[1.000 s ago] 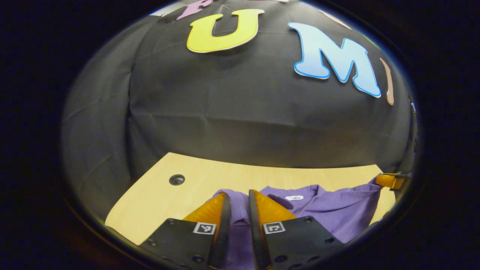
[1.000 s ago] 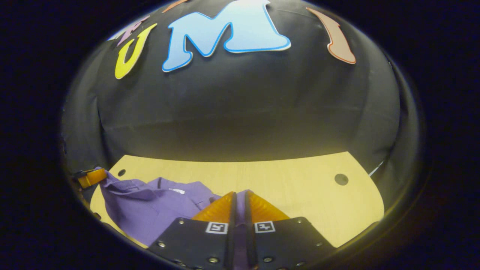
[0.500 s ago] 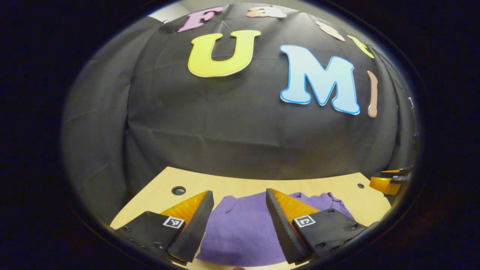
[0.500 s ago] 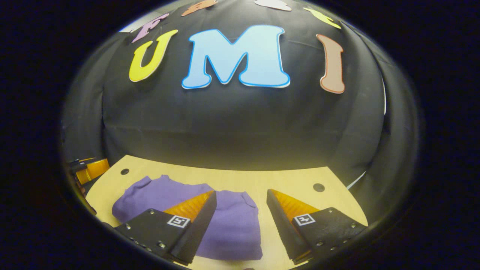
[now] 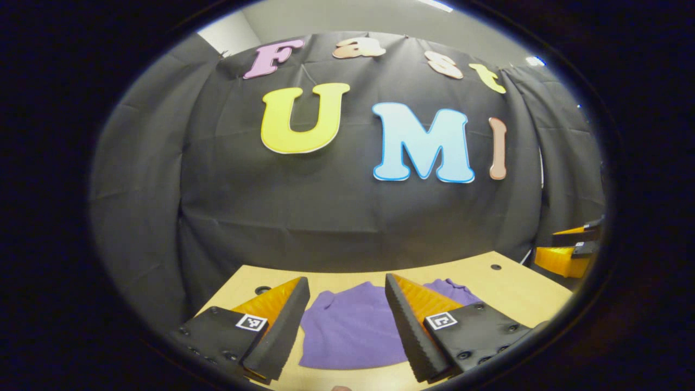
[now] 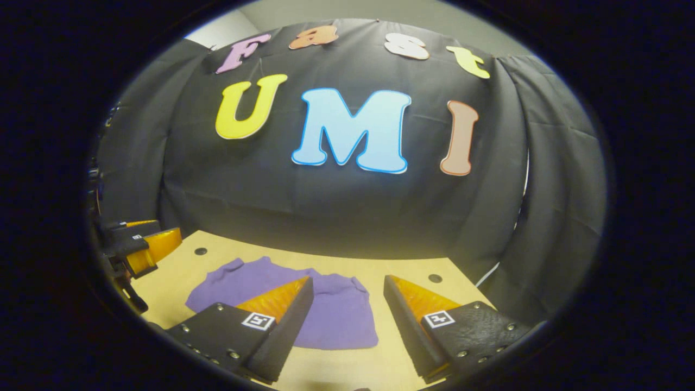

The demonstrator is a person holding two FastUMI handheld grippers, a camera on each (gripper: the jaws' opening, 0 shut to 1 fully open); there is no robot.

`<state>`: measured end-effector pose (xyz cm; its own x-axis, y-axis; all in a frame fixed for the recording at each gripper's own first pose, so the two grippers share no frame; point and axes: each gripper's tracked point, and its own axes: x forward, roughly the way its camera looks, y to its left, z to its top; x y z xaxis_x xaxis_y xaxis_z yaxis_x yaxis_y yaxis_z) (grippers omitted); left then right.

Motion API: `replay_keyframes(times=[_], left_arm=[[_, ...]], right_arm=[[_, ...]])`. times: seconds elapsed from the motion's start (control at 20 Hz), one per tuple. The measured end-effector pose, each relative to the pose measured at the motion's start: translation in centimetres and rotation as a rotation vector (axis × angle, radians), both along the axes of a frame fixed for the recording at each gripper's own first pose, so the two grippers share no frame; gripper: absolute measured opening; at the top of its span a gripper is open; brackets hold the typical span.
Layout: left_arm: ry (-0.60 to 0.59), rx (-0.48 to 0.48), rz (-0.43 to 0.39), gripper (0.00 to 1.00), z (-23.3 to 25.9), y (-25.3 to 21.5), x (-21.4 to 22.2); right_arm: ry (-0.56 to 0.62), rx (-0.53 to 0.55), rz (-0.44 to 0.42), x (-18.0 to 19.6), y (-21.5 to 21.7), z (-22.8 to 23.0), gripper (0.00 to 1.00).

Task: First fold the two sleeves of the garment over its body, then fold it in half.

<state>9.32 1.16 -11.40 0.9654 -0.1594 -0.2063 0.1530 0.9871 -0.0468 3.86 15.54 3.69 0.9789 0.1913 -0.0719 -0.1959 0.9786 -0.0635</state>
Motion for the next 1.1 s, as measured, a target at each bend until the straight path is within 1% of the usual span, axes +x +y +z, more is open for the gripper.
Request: replay_keyframes(times=[0.15, 0.2, 0.25, 0.45, 0.6, 0.75, 0.9, 1.1], left_arm=[[-0.041, 0.033, -0.010, 0.89, 1.8, 0.3, -2.6], [-0.055, 0.049, -0.009, 0.93, 2.3, 0.3, -3.4], [-0.072, 0.057, -0.004, 0.94, 3.0, 0.4, -4.1], [-0.092, 0.049, 0.021, 0.94, 4.2, 0.3, -7.8], [-0.115, 0.056, 0.029, 0.94, 4.4, -0.1, -9.7], [-0.133, 0.061, 0.036, 0.94, 5.0, -0.6, -10.8], [-0.154, 0.046, 0.047, 0.94, 6.2, -1.2, -10.9], [-0.155, 0.034, 0.051, 0.95, 6.3, -1.8, -10.7]], right_arm=[[-0.023, -0.006, 0.008, -2.5, 0.2, 0.2, 0.83], [-0.033, -0.005, 0.007, -3.1, 0.0, 0.3, 0.84], [-0.042, 0.000, 0.002, -3.6, -0.2, 0.4, 0.86], [-0.080, 0.028, 0.007, -5.8, -1.1, 1.2, 0.84], [-0.118, 0.041, 0.019, -7.3, -2.3, 1.7, 0.84], [-0.127, 0.056, 0.021, -7.4, -3.3, 1.7, 0.84], [-0.116, 0.075, 0.022, -7.2, -4.1, 1.4, 0.84], [-0.106, 0.087, 0.018, -6.6, -4.8, 1.0, 0.84]])
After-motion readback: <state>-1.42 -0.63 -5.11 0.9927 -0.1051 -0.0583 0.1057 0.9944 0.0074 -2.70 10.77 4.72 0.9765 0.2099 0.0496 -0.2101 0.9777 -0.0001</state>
